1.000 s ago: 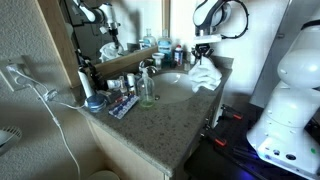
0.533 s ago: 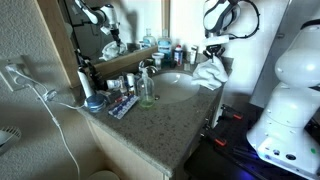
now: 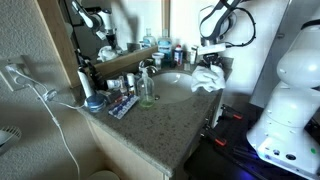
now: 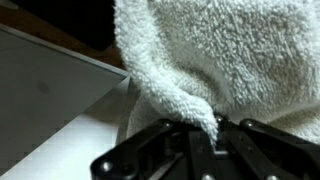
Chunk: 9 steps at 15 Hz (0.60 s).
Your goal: Pick up the towel from the wall and wipe the countertop with it.
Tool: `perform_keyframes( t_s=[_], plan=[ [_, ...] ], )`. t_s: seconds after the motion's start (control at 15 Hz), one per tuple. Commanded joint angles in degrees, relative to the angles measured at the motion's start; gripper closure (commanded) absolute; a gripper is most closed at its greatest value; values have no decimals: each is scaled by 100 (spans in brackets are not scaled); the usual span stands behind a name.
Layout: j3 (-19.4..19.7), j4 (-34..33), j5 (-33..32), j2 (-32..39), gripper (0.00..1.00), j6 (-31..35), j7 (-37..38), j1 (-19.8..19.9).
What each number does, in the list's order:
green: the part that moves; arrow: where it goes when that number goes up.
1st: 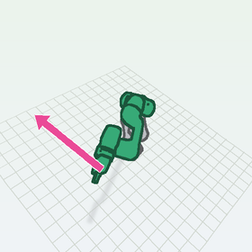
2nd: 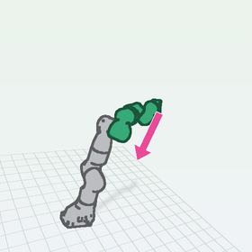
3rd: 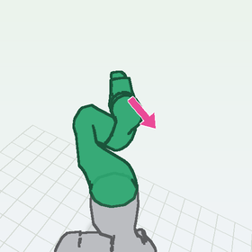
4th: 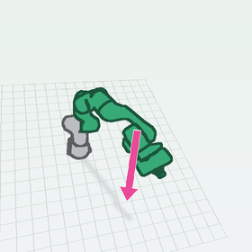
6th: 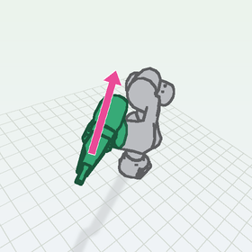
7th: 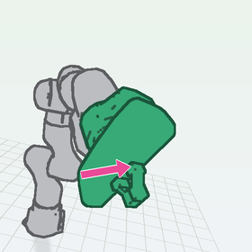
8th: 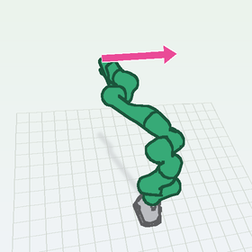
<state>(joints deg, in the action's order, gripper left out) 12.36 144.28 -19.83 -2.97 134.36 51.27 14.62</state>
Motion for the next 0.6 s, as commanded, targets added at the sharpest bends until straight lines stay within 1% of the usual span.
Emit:
perform_keyframes(
  t_s=[0.0, 0.13, 0.2, 0.33, 0.53],
  plan=[
    [-157, 99, 843, 37, 93, 30, -623, -246],
    [-214, -17, 1206, 165, 93, 172, -946, -331],
    [-216, -88, 1256, 239, 93, 270, -1044, -343],
    [-193, -291, 1127, 368, 94, 393, -1077, -327],
    [-78, -549, 844, 485, 93, 429, -921, -238]
  ],
)
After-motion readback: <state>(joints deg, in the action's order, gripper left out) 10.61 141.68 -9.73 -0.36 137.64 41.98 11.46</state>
